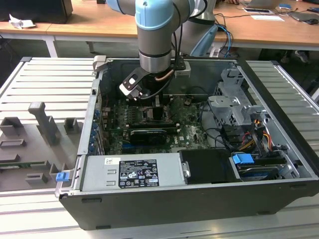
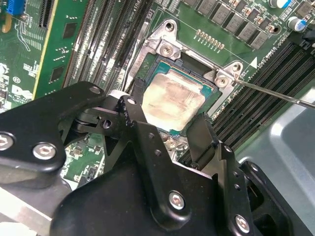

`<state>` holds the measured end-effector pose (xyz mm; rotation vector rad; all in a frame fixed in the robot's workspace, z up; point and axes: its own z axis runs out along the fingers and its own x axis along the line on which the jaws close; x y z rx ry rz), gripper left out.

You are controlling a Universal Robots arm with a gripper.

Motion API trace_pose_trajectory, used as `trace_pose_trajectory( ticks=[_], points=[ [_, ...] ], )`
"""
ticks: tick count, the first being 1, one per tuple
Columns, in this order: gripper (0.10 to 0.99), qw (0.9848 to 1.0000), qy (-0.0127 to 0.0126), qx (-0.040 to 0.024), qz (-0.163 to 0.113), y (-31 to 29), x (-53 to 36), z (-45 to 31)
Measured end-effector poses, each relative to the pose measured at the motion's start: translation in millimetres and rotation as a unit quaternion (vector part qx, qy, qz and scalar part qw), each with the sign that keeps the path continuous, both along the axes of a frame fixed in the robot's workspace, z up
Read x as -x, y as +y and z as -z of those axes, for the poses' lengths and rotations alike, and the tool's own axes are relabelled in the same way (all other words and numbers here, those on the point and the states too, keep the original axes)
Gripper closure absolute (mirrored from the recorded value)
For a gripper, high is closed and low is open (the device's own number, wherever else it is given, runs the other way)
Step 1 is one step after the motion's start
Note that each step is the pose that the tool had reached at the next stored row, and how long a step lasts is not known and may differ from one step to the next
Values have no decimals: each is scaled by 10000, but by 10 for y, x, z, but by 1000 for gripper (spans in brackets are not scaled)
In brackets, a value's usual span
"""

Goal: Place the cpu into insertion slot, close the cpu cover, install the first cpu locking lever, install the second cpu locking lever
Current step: 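Place the cpu into insertion slot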

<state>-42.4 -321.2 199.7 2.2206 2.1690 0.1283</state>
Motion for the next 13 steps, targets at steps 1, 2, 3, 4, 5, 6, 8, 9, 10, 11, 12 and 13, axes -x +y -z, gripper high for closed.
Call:
trace_pose_trajectory(
  ticks=[1,2,3,4,5,6,8,9,10,11,12,13],
  points=[
    [471,10000,0,-7,1,2,0,0],
    [471,10000,0,-13,2,3,0,0],
    [471,10000,1,-15,3,4,-1,0],
    [471,10000,1,-15,5,4,-1,0],
    [471,10000,0,-16,7,5,-1,1],
    [471,10000,0,-12,8,5,-1,1],
    [471,10000,1,6,7,5,-1,-16],
    [471,10000,0,5,8,6,-1,-20],
    [471,10000,1,7,8,5,-1,-38],
    [471,10000,1,6,8,5,-1,-57],
    [471,10000,3,7,10,5,-2,-76],
    [471,10000,16,7,13,5,-11,-90]
  ],
)
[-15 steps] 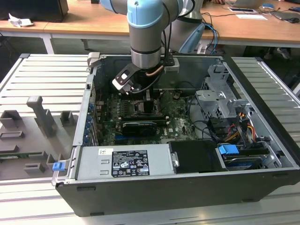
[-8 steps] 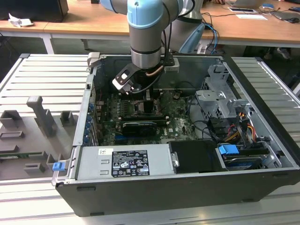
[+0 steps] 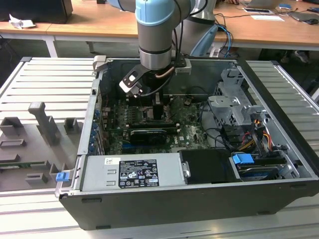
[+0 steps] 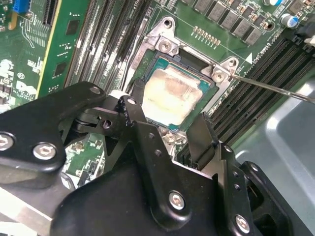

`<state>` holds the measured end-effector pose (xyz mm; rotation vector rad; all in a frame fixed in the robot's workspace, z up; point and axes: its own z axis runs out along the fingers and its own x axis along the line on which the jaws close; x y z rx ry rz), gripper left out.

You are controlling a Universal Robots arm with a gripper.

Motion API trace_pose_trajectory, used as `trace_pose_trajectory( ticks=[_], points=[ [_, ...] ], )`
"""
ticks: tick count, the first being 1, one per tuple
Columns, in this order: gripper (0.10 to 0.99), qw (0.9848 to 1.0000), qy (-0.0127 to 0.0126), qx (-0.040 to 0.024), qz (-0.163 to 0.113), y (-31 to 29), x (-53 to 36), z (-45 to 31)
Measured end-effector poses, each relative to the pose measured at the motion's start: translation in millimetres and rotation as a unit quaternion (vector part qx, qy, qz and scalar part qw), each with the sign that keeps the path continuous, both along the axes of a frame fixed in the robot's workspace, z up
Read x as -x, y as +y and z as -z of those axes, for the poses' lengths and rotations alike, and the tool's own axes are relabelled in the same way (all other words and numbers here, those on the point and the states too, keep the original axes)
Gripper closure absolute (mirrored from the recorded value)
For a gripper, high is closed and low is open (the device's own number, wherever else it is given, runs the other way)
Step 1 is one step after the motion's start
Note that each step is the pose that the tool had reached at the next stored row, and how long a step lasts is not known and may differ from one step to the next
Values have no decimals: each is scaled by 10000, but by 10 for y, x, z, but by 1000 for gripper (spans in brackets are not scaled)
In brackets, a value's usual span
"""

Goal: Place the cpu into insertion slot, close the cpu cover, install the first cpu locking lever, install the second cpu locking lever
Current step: 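Place the cpu into insertion slot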

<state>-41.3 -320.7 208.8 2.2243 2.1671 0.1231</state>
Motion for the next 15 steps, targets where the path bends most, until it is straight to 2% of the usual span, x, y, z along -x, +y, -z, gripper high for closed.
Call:
trace_pose_trajectory(
  ticks=[1,2,4,6,7,8,10,15],
  points=[
    [486,10000,13,0,0,0,-8,-5],
    [549,10000,33,-1,0,1,-20,-10],
    [549,10000,62,0,0,-1,-35,-14],
    [796,10000,73,5,1,-1,-37,-21],
    [855,10000,73,7,-3,-2,-37,-24],
    [855,10000,73,9,-9,-2,-37,-26],
    [976,10000,73,9,-17,-2,-37,-36],
    [980,10000,73,9,-17,-2,-37,-55]
  ],
)
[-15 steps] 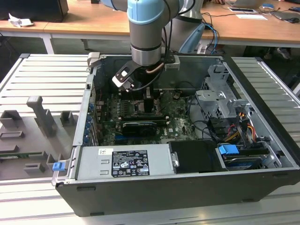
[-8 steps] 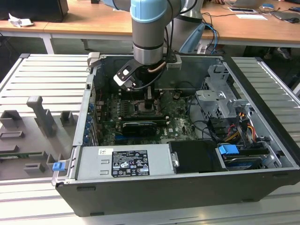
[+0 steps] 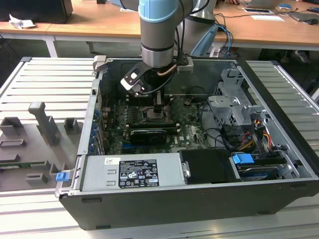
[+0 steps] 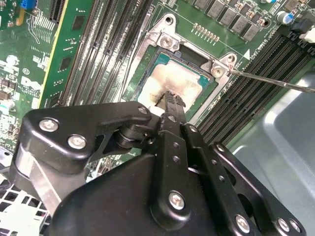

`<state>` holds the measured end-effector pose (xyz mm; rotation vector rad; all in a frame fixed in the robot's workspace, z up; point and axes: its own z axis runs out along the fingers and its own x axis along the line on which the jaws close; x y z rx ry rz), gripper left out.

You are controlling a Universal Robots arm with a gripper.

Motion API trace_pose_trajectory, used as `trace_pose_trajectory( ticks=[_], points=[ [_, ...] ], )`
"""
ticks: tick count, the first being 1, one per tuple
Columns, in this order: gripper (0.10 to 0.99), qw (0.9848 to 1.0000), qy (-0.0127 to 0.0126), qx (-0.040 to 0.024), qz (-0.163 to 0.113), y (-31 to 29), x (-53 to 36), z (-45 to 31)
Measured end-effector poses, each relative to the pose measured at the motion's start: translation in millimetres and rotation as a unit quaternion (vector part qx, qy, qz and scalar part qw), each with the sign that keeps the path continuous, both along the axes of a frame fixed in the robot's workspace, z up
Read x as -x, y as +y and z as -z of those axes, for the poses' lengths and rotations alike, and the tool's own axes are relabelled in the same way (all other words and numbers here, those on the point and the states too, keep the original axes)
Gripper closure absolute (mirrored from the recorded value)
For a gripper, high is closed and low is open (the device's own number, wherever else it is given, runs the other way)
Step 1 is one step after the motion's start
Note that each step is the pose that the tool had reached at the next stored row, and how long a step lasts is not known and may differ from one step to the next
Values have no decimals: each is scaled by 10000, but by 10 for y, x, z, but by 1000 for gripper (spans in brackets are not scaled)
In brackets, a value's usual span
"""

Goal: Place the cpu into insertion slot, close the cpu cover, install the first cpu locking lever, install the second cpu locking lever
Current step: 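Place the cpu into insertion slot, then close the cpu cover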

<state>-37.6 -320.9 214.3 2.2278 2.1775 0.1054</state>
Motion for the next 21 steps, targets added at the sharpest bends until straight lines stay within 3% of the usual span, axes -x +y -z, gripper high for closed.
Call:
trace_pose_trajectory(
  ticks=[5,8,12,21],
  points=[
    [980,10000,1,1,0,0,0,-10],
    [980,10000,1,-3,0,0,0,-117],
    [980,10000,2,-7,0,0,0,-201],
    [980,10000,2,-6,0,-1,-28,-245]
  ],
)
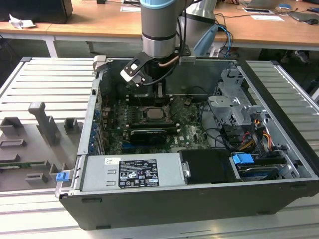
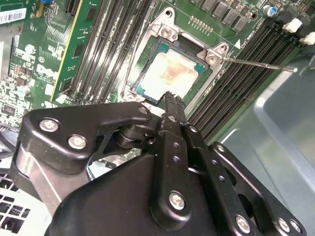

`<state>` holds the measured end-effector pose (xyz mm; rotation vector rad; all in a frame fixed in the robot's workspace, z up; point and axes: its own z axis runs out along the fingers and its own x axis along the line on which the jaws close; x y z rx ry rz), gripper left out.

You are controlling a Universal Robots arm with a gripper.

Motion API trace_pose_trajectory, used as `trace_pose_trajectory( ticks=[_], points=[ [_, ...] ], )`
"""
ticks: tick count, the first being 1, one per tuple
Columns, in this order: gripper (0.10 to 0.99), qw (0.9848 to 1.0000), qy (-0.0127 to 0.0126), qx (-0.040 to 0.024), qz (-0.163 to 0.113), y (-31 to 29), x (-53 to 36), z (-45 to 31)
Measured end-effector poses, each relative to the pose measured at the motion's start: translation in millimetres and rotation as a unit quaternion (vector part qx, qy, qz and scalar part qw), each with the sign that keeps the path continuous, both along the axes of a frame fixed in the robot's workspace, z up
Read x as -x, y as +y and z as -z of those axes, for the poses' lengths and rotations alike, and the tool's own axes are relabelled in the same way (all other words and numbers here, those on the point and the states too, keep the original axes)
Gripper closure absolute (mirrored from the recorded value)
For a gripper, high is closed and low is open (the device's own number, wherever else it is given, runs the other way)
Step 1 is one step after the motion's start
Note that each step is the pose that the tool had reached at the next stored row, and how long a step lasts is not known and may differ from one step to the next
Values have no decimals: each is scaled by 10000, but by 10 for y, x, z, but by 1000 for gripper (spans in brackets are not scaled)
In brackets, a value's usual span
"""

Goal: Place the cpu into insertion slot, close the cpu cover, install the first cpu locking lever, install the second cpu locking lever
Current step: 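Close the cpu cover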

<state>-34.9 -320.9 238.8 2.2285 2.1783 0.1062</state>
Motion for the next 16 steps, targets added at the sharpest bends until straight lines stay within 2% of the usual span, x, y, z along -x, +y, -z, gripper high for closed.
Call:
trace_pose_trajectory(
  ticks=[3,11,16],
  points=[
    [980,10000,0,0,0,2,-2,-47],
    [980,10000,0,-1,0,9,-2,-232],
    [980,10000,-1,-4,1,9,-21,-245]
  ],
)
